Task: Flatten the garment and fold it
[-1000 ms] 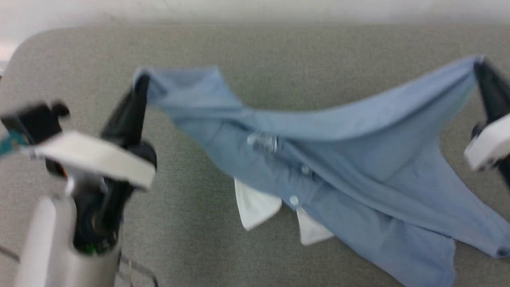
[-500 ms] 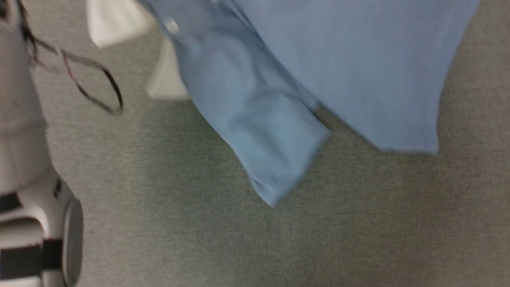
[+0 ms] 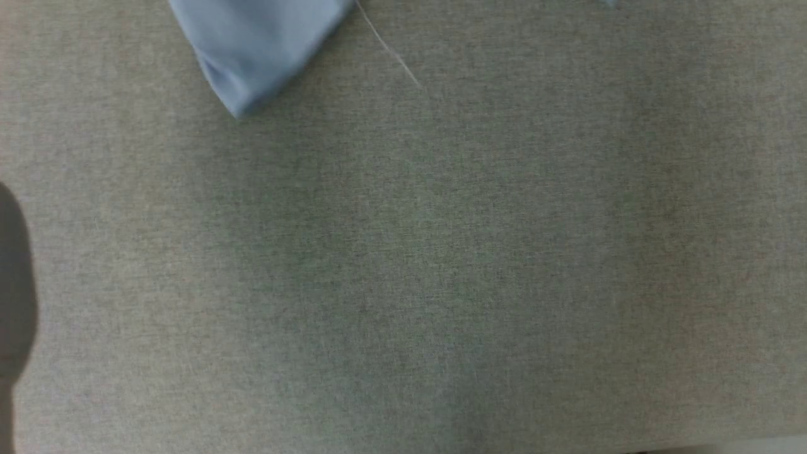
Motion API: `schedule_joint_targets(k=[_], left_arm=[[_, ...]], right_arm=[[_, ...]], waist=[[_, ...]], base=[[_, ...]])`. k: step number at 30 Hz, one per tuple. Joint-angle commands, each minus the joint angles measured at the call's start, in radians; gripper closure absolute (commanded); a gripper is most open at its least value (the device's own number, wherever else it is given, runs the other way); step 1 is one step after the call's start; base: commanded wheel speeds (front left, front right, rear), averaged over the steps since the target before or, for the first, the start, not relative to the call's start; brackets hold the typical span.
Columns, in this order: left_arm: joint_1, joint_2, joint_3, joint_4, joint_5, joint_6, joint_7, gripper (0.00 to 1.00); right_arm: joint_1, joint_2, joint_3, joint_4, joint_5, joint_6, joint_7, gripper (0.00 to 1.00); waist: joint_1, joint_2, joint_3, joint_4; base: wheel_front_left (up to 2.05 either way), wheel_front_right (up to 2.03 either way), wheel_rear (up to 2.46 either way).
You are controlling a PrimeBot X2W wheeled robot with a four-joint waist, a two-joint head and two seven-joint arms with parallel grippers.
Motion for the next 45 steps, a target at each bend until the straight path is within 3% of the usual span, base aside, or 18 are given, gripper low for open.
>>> schedule_joint_targets(k=[1,4,8,14,18,27,34,39,45], left_arm=[[-0.025,0.012,0.008,0.003,-0.002,-0.017,-0.019,1.0],[-0.035,0.01,0.023,0.02,-0.025,-0.056,-0.058,1.0],[0.053,0.026,-0.004,0.07,-0.025,-0.099,-0.029,1.0],[0.339,0.062,-0.09,0.138,0.025,-0.143,0.042,1.0],[0.566,0.086,-0.139,0.119,0.045,-0.146,0.111,1.0],[1.178,0.105,-0.187,-0.145,-0.04,-0.076,0.353,1.0],[1.64,0.119,-0.192,-0.377,-0.104,0.026,0.476,1.0],[1.845,0.12,-0.205,-0.428,-0.126,0.067,0.516,1.0],[1.97,0.122,-0.226,-0.431,-0.142,0.09,0.551,1.0]], right_arm=[[-0.019,0.004,-0.011,0.005,-0.008,-0.002,-0.018,1.0],[-0.034,0.016,-0.033,0.022,-0.005,-0.002,-0.067,1.0],[0.025,0.007,-0.002,0.067,0.021,-0.002,-0.07,1.0],[0.253,-0.04,0.091,0.121,0.121,-0.002,-0.005,1.0],[0.445,-0.072,0.146,0.098,0.224,-0.002,0.083,1.0],[0.951,-0.103,0.102,-0.123,0.393,-0.002,0.335,1.0],[1.282,-0.032,-0.038,-0.313,0.393,-0.002,0.437,1.0],[1.45,0.037,-0.115,-0.379,0.355,-0.002,0.474,1.0],[1.606,0.112,-0.178,-0.435,0.315,-0.002,0.555,1.0]], waist=[[-0.0002,0.0,-0.005,0.002],[-0.0002,0.0,-0.019,0.012],[-0.0002,0.0,-0.043,0.03],[-0.0002,0.0,-0.128,0.061],[-0.0002,0.0,-0.207,0.073],[-0.0002,0.0,-0.373,0.091],[-0.0002,0.0,-0.427,0.092],[-0.0002,0.0,-0.439,0.099],[-0.0002,0.0,-0.447,0.108]], base=[[0.0,0.0,0.0],[0.0,0.0,0.0],[0.0,0.0,0.0],[0.0,0.0,0.0],[0.0,0.0,0.0],[0.0,0.0,0.0],[0.0,0.0,0.0],[0.0,0.0,0.0],[0.0,0.0,0.0]])
